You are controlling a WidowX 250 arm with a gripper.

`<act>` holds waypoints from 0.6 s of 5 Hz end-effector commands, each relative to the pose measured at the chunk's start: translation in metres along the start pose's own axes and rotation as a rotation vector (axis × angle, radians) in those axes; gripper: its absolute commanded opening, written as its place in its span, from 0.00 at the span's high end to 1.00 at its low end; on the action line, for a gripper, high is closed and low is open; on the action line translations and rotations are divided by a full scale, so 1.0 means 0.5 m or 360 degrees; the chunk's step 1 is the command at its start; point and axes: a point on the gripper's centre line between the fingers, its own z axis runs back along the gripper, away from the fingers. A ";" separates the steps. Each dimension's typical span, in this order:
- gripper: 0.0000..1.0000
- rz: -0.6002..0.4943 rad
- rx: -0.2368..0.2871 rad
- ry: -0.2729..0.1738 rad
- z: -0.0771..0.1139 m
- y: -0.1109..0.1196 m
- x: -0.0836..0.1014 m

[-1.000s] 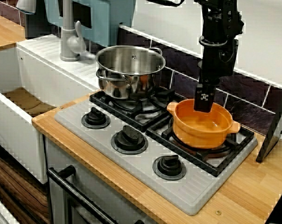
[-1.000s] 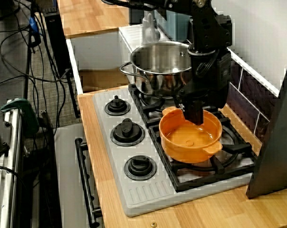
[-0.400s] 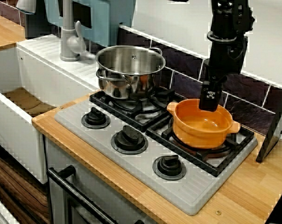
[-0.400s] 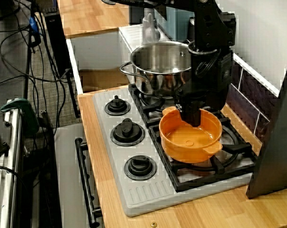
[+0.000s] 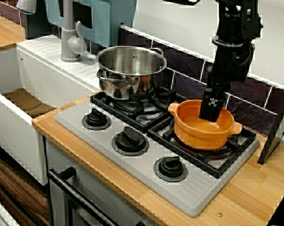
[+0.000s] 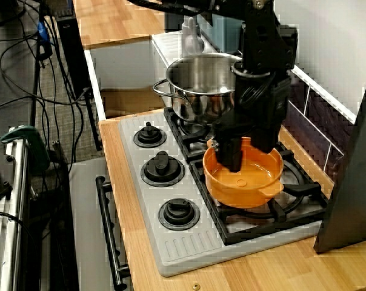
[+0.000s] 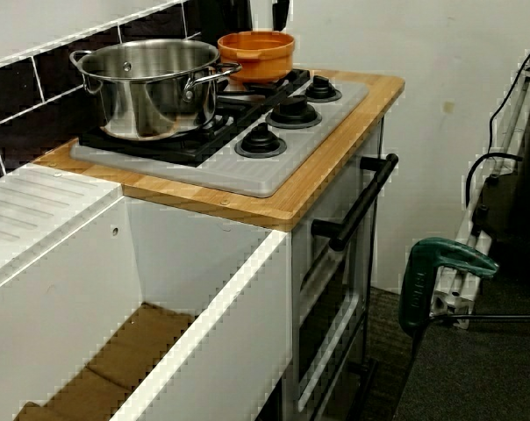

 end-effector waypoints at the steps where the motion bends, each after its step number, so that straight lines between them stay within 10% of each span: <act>1: 0.00 -0.0075 0.0066 -0.0062 0.083 -0.023 -0.050; 3: 0.00 -0.0069 0.0056 -0.0080 0.056 -0.043 -0.081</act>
